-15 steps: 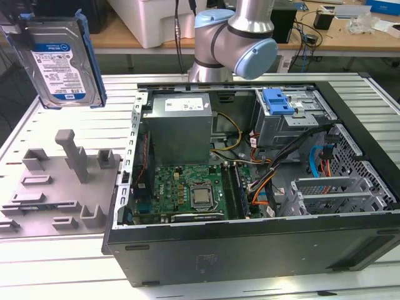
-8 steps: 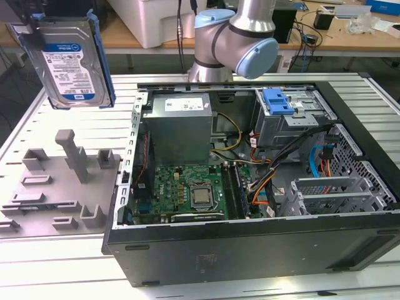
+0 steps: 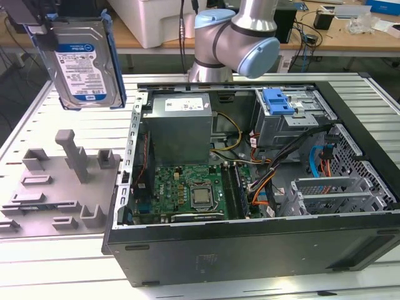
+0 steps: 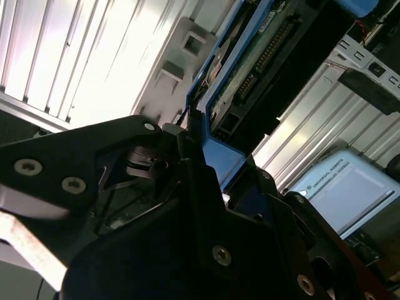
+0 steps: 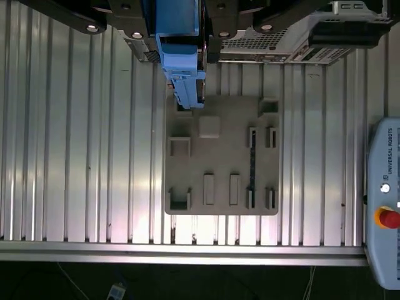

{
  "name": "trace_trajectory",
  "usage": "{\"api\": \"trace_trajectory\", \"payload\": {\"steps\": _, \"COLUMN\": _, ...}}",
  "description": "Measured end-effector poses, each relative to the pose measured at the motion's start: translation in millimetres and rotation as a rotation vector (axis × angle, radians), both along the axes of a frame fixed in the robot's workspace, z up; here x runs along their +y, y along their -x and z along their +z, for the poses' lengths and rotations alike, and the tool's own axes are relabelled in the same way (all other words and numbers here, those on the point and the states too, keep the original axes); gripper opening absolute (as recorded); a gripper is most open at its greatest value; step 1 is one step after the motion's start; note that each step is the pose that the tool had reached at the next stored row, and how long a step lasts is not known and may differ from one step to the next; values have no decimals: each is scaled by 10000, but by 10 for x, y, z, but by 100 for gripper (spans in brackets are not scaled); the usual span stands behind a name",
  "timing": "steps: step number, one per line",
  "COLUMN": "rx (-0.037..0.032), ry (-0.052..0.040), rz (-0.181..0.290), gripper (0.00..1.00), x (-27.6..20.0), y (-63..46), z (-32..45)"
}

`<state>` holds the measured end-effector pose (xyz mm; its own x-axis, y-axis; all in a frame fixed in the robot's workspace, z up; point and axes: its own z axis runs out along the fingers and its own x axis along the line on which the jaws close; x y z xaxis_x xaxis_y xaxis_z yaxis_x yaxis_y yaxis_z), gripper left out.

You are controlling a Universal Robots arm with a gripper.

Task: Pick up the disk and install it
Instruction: 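Pick up the disk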

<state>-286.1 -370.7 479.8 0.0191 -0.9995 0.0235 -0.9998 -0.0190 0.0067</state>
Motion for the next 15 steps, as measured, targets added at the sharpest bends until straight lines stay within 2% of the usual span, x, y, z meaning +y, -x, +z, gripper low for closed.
{"api": "trace_trajectory", "payload": {"steps": 6, "rx": -1, "ry": -1, "rz": 2, "gripper": 37, "x": -38, "y": -159, "z": 11}}
{"api": "trace_trajectory", "payload": {"steps": 13, "rx": -1, "ry": -1, "rz": -1, "gripper": 37, "x": -109, "y": -390, "z": 28}}
{"api": "trace_trajectory", "payload": {"steps": 15, "rx": 1, "ry": 1, "rz": 2, "gripper": 37, "x": -142, "y": -472, "z": 37}}
